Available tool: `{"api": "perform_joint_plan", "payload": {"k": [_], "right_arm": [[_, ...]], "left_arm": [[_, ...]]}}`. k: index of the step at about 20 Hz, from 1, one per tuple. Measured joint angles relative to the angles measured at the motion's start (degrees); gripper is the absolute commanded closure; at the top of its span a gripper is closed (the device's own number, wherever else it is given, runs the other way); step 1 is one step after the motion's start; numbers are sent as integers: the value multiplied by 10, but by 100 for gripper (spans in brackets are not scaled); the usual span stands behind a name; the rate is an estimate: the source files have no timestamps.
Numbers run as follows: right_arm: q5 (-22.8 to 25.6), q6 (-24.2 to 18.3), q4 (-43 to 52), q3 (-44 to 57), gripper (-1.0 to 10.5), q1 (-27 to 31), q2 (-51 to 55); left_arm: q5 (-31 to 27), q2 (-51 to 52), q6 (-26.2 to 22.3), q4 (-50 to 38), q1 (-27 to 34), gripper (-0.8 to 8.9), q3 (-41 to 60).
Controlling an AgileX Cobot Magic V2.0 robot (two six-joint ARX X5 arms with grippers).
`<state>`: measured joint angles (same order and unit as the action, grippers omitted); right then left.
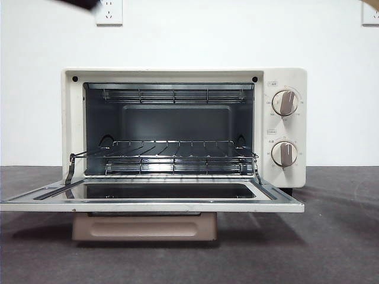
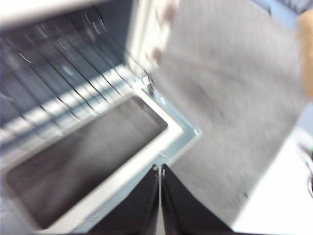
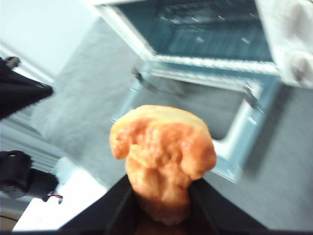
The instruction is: The left arm flap open the oven, the right arm pick bread and place it into oven, the left arm flap close the oven
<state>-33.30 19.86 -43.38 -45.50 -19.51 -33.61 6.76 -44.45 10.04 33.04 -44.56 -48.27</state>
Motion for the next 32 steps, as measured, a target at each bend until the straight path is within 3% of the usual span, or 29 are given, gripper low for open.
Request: {"api": "perform_joint_plan", "payload": {"k": [6, 15, 25, 32], "right_arm": [[55, 31, 129, 0, 849, -92, -87], [202, 93, 325, 0, 851, -212, -244], [264, 152, 481, 0, 851, -229, -415], [329, 177, 598, 0, 852, -229, -475]], "left_arm": [[-34, 103, 14, 60, 0, 805, -24], [-73, 186, 18, 124, 0, 805, -35], [-79, 198, 19, 130, 0, 805, -35], [-79, 198, 19, 130, 0, 805, -35]]}}
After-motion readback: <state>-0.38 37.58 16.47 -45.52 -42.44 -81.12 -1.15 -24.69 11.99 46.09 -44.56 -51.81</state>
